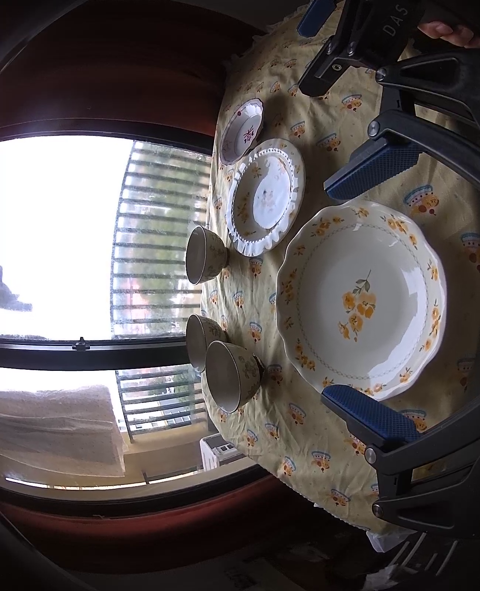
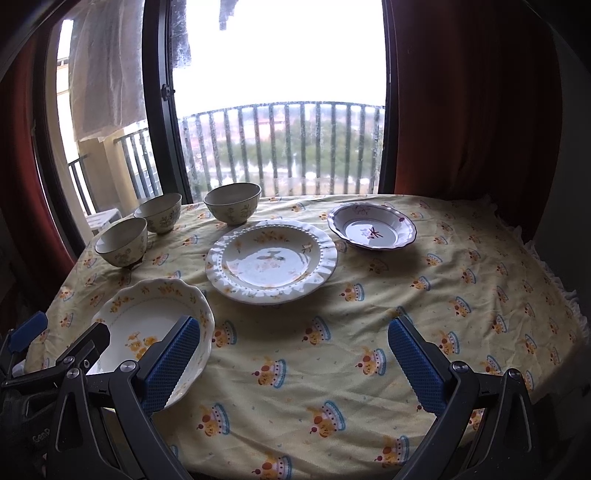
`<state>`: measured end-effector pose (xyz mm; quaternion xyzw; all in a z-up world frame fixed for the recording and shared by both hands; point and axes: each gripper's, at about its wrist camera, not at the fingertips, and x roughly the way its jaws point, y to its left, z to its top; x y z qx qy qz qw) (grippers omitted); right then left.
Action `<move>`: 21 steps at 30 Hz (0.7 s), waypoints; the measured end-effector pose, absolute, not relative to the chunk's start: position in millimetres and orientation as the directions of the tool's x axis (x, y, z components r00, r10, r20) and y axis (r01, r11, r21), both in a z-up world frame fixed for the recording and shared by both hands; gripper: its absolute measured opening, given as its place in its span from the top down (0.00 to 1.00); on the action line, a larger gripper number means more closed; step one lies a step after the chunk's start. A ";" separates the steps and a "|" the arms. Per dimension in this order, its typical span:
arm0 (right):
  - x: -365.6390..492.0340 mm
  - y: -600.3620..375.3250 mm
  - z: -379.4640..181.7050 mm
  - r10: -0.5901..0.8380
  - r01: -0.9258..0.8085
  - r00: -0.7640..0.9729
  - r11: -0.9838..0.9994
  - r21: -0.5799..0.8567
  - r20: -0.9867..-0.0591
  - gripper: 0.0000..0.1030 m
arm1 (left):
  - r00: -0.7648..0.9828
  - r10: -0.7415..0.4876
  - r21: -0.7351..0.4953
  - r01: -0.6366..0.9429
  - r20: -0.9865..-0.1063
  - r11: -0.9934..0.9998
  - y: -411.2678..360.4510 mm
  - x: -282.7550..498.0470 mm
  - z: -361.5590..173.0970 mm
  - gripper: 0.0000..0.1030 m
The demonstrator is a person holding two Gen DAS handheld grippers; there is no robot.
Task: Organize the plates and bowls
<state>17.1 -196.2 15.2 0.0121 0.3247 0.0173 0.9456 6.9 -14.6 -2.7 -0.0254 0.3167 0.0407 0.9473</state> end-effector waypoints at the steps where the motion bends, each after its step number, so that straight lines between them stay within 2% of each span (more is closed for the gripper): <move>1: 17.0 -195.9 15.0 0.041 -0.025 0.788 0.999 0.035 -0.614 0.00 | 0.796 0.059 -0.022 -0.091 -0.602 0.996 -15.5 7.2 -2.3 0.02; 21: 52.1 -161.6 5.7 0.096 -0.067 0.741 0.995 0.069 -0.664 0.00 | 0.763 0.136 0.044 -0.140 -0.632 0.989 20.1 35.5 -9.2 0.05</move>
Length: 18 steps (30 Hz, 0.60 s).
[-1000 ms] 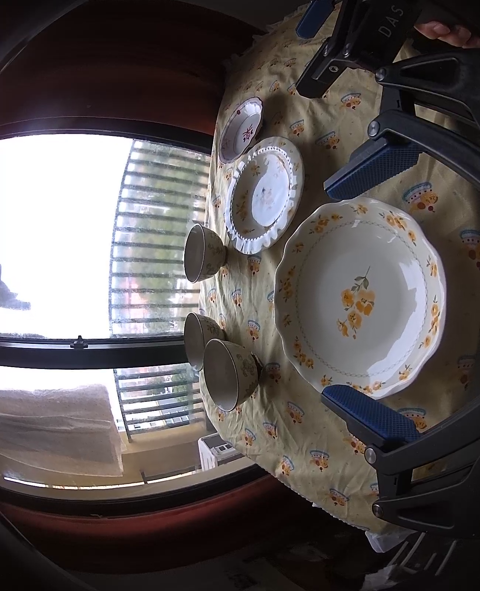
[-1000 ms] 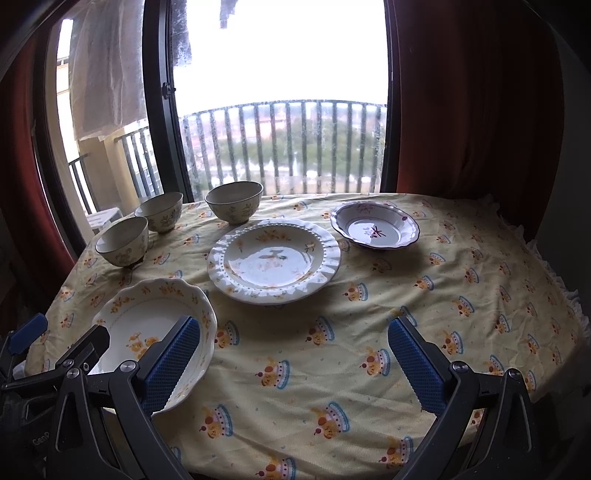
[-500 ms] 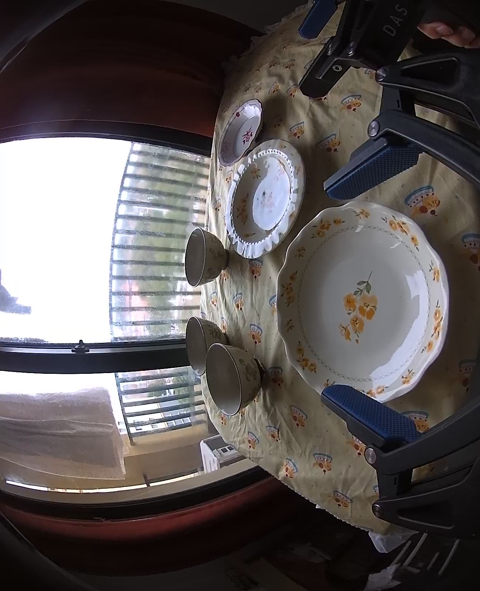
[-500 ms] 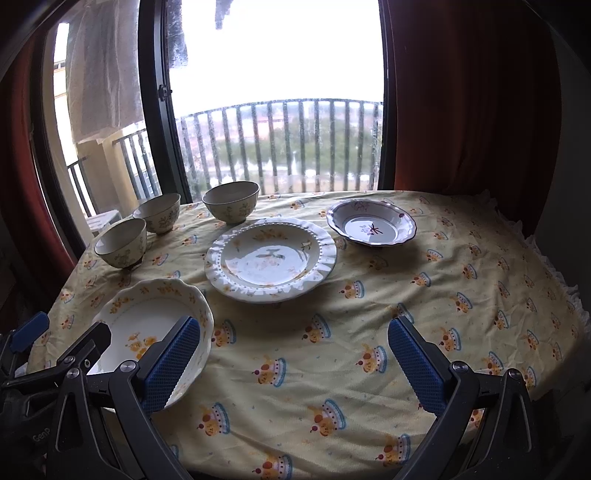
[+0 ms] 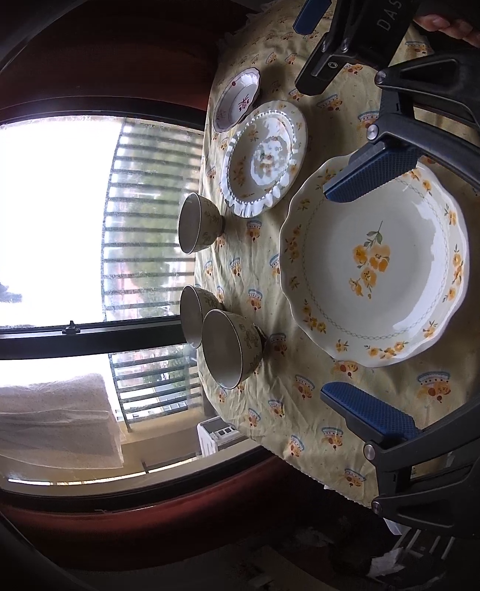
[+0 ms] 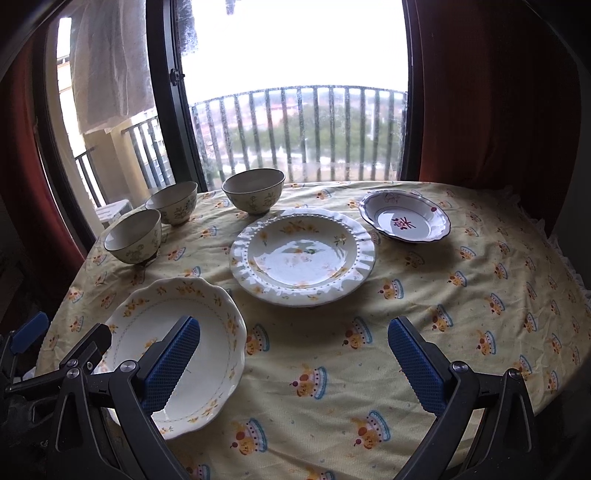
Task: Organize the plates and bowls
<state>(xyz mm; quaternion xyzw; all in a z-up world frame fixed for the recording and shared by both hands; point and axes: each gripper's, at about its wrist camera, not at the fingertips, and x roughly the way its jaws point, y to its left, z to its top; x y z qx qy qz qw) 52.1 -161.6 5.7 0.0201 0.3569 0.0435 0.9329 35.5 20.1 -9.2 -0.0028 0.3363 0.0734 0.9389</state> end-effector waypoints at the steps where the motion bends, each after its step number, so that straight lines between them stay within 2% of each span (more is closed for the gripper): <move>1: 55.5 -157.5 4.7 0.100 -0.072 0.737 0.995 0.070 -0.668 0.00 | 0.759 0.139 0.048 -0.140 -0.636 0.989 24.3 39.2 -10.9 0.06; 11: 97.0 -108.4 -19.9 0.093 -0.071 0.641 0.996 0.062 -0.762 0.00 | 0.668 0.131 0.063 -0.125 -0.732 0.990 63.4 86.2 -30.8 0.09; 18: 122.5 -88.2 -47.7 0.073 -0.030 0.545 0.997 0.068 -0.835 0.07 | 0.576 0.061 0.021 -0.075 -0.815 0.997 81.1 115.9 -61.0 0.17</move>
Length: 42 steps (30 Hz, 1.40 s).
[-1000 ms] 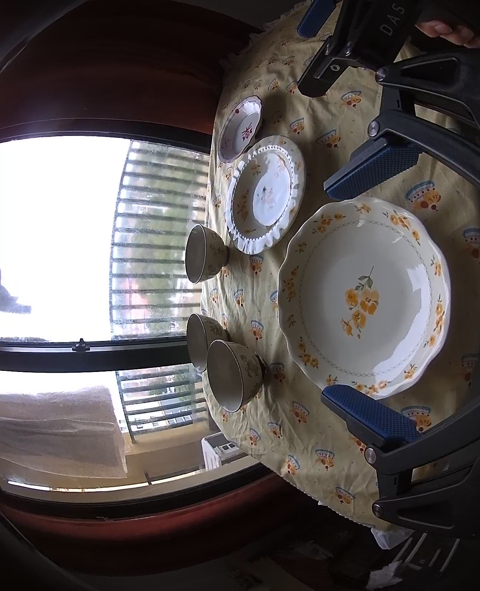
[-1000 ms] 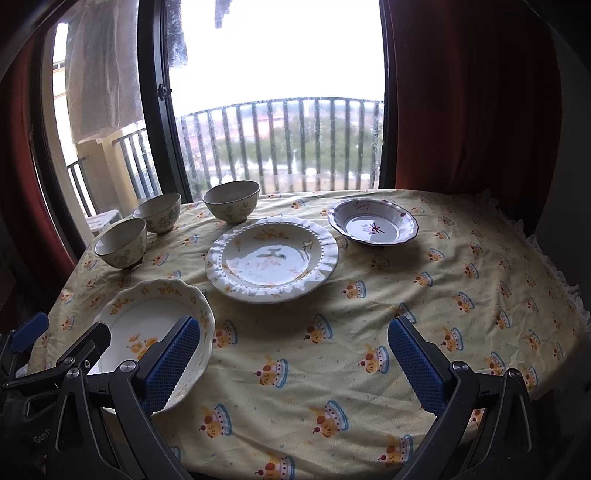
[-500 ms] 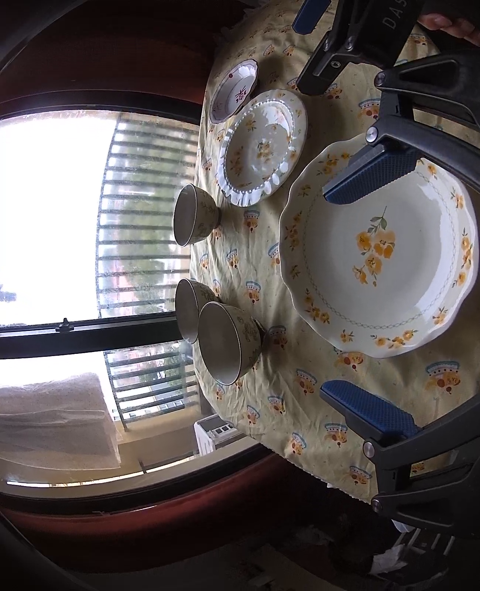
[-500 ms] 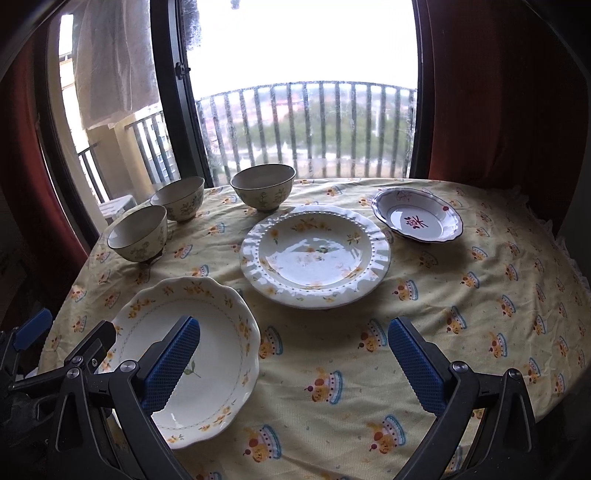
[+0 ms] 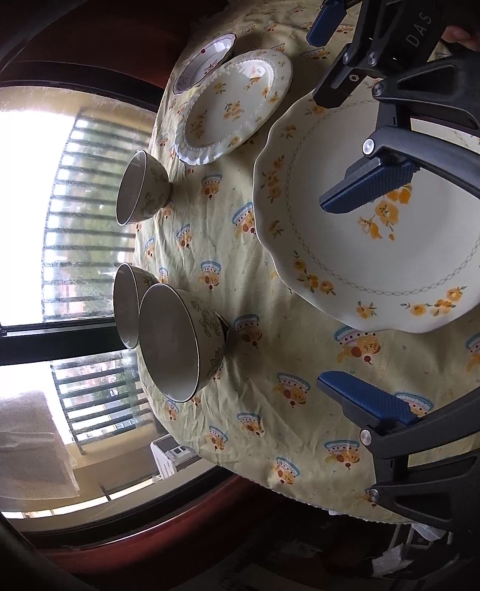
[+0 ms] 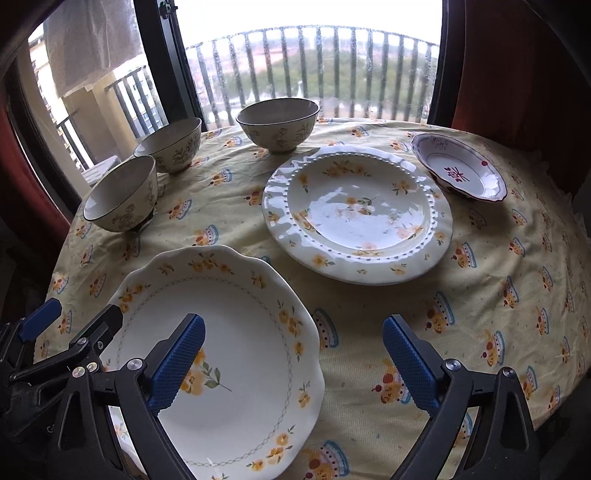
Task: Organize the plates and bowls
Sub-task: 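Grasp the rim of the large scalloped floral plate with the right tool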
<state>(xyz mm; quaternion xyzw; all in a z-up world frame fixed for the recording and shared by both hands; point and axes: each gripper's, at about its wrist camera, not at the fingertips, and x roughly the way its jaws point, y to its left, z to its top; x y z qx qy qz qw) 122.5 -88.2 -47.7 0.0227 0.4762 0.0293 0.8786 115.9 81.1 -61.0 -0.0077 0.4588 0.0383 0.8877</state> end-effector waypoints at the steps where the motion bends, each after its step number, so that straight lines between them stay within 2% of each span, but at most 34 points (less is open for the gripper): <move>1: 125.7 -85.1 -53.0 0.070 -0.027 0.529 0.997 0.066 -0.846 0.08 | 0.552 0.052 0.022 -0.062 -0.832 0.998 81.6 119.6 -66.7 0.18; 3: 129.4 -79.6 -63.9 0.060 -0.016 0.490 0.998 0.060 -0.869 0.12 | 0.505 0.039 0.024 -0.037 -0.862 0.999 81.8 125.3 -75.8 0.23; 6: 132.0 -73.1 -77.3 0.066 -0.005 0.447 0.997 0.071 -0.892 0.17 | 0.484 0.026 0.024 -0.009 -0.875 1.000 84.3 129.6 -84.3 0.24; 14: 138.0 -68.1 -98.9 0.020 0.049 0.359 0.998 0.040 -0.933 0.18 | 0.410 -0.086 -0.054 0.088 -0.908 0.995 86.1 137.9 -98.7 0.39; 24: 144.4 -64.5 -104.5 0.003 0.080 0.336 0.996 0.032 -0.942 0.19 | 0.383 -0.134 -0.099 0.108 -0.914 0.989 90.6 148.9 -102.4 0.40; 42: 148.5 -72.2 -96.1 0.017 0.067 0.299 0.997 0.039 -0.954 0.24 | 0.350 -0.092 -0.055 0.112 -0.932 0.992 73.6 152.7 -93.7 0.38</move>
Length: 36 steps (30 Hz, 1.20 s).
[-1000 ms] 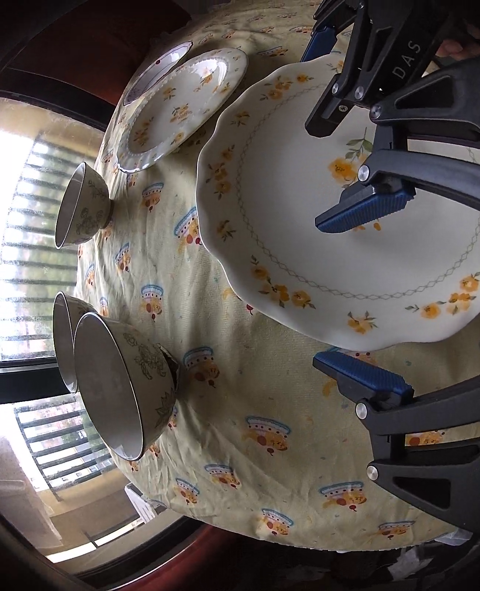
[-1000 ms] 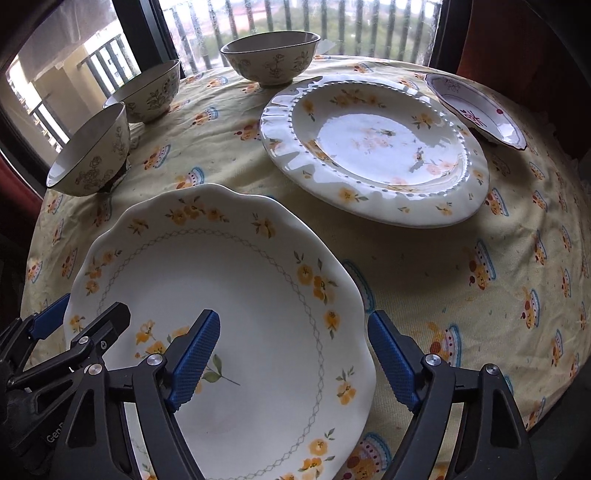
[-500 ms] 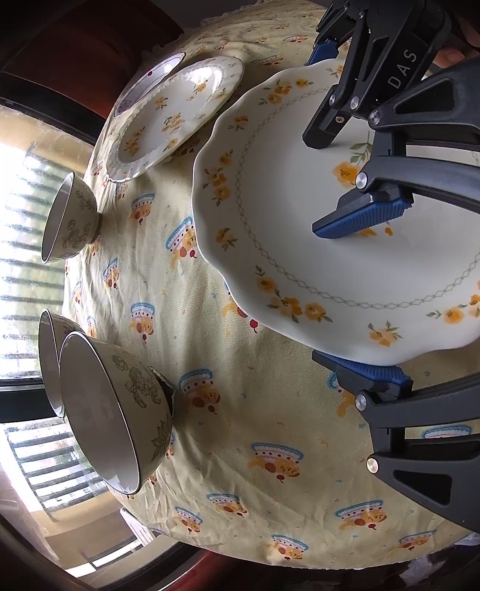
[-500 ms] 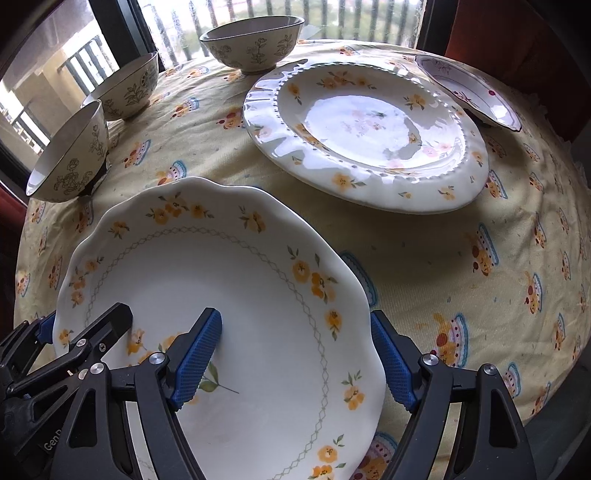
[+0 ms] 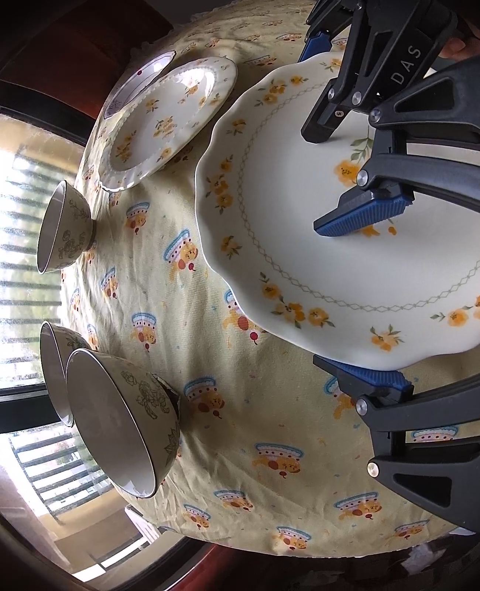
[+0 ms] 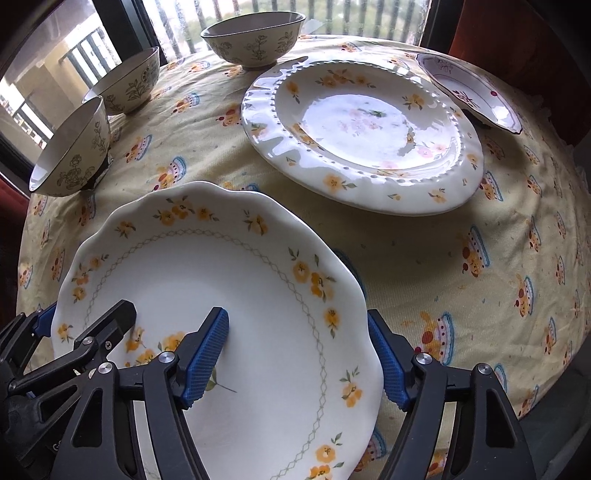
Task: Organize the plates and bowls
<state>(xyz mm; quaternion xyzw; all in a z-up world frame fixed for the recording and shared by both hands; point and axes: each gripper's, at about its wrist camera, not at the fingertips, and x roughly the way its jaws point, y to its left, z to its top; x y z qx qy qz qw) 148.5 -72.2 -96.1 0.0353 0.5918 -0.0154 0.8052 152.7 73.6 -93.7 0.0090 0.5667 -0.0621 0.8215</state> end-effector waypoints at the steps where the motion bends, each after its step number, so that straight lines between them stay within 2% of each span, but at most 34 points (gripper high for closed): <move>1: 147.4 -74.3 -94.2 0.021 0.062 0.305 0.997 0.042 -0.952 0.24 | 0.350 -0.092 -0.057 0.107 -0.932 0.993 72.2 151.9 -92.7 0.38; 13: 140.7 -110.5 -69.4 0.045 -0.035 0.367 0.999 0.034 -0.929 0.24 | 0.353 -0.077 -0.061 0.057 -0.933 0.996 33.0 141.6 -72.7 0.37; 36: 152.9 -260.8 -56.0 0.033 -0.019 0.383 0.999 0.028 -0.923 0.24 | 0.407 -0.083 -0.051 0.089 -0.910 0.995 -115.2 144.6 -62.7 0.36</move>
